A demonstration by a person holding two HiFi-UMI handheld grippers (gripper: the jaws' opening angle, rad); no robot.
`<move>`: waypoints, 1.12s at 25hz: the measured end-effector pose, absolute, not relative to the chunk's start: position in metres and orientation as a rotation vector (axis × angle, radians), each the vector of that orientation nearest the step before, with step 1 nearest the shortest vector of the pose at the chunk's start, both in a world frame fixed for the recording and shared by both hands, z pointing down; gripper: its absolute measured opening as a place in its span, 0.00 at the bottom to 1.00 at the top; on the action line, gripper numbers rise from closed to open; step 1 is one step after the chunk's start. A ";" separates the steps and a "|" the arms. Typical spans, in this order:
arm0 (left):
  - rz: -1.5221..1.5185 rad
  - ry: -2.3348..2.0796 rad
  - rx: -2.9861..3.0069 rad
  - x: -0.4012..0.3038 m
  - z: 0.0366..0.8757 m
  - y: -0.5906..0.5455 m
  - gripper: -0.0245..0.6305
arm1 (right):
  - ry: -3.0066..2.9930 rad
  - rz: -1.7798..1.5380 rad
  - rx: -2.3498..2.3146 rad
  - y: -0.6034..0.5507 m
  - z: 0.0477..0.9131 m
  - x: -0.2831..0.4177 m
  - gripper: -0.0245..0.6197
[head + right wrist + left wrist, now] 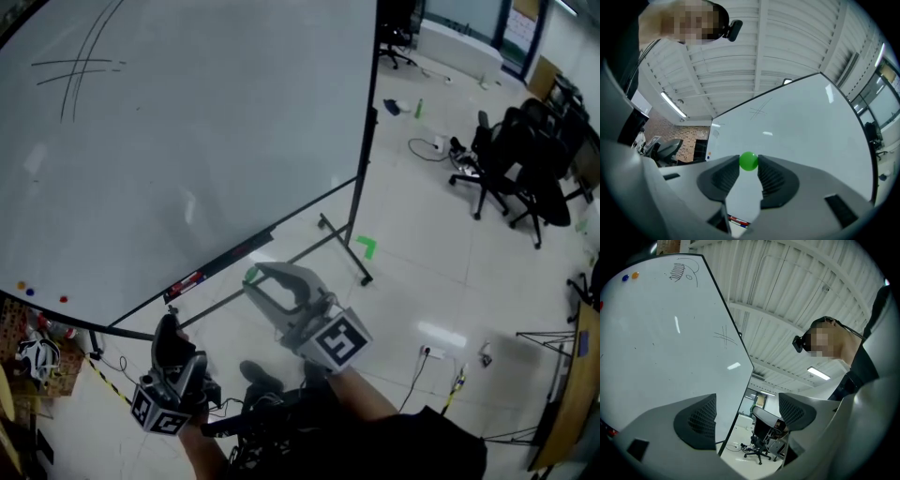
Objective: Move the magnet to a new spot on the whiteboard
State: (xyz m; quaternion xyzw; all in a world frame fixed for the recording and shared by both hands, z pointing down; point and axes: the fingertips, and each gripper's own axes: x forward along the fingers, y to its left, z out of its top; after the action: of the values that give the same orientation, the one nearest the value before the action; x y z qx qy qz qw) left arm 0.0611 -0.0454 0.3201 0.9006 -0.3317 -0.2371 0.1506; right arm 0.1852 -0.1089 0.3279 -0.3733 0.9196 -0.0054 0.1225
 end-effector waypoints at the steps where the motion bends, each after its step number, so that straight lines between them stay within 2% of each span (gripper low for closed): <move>1: -0.676 -0.956 2.591 0.065 0.319 -0.042 0.67 | 2.682 -0.027 -1.081 -0.108 0.327 0.189 0.27; 7: -0.693 -0.955 2.649 0.066 0.295 -0.054 0.67 | 2.671 0.026 -1.086 -0.126 0.312 0.193 0.27; 28: -0.886 -1.001 2.650 -0.069 0.295 -0.094 0.67 | 2.817 0.304 -1.195 -0.190 0.309 0.057 0.27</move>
State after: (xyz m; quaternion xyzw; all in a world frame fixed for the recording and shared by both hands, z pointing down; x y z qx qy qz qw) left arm -0.0690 -0.0942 0.2952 0.8895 -0.3359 -0.2973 0.0868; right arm 0.0573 -0.1902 0.3095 -0.3885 0.9155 0.0989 0.0333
